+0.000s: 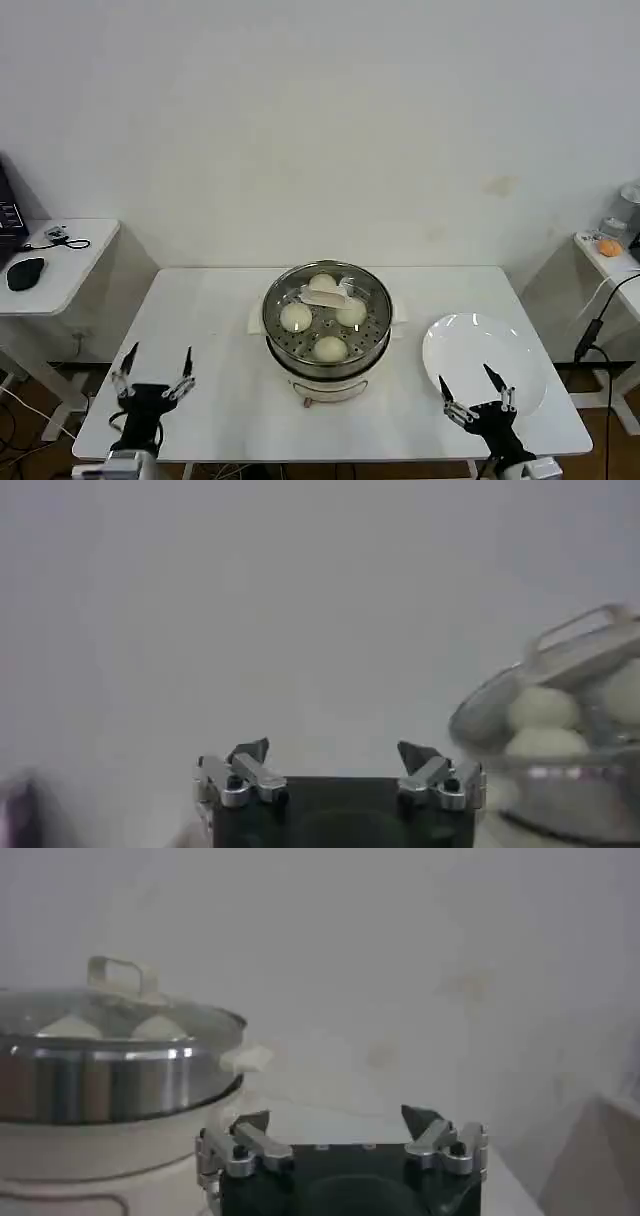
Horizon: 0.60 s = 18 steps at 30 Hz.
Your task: Take steamed baozi put them in steamer then cover it.
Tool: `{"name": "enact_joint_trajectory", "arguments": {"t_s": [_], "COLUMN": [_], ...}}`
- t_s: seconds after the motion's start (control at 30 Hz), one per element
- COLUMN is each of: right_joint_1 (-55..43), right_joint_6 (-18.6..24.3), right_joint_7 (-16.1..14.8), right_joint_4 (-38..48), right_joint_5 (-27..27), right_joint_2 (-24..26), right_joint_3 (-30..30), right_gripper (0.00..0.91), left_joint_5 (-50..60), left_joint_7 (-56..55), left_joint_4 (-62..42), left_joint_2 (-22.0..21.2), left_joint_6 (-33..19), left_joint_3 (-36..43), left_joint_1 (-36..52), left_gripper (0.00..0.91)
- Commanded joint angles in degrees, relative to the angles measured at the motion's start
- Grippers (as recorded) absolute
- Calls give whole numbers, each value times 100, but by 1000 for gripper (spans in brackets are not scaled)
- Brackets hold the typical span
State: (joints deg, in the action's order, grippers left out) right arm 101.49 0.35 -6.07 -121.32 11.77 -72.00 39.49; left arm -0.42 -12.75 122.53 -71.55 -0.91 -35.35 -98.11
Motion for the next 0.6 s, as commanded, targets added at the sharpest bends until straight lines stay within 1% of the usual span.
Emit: {"name": "enact_joint_trajectory", "arguments": {"t_s": [0.03, 0.2, 0.3, 0.6], "right_joint_1": [85, 54, 27, 29], "right_joint_6": [-245, -223, -182, -89], "right_joint_7": [-22, -15, -6, 97], "right_joint_4": [1, -13, -25, -65], "right_joint_5": [446, 385, 346, 287], "right_joint_2": [432, 436, 425, 343], "right_joint_3": [-171, -265, -317, -464], "right_gripper": [907, 907, 907, 907], "left_joint_5": [-991, -676, -692, -525], "left_joint_7": [-284, -157, -170, -8], "left_joint_4": [-275, -369, -305, -380], "left_joint_2": [-268, -287, -345, -387], "left_joint_6": [-973, -924, -779, -780], "left_joint_3": [-552, -530, -533, -484], "left_joint_1": [-886, -903, -872, -911], "left_gripper": [907, 907, 907, 907]}}
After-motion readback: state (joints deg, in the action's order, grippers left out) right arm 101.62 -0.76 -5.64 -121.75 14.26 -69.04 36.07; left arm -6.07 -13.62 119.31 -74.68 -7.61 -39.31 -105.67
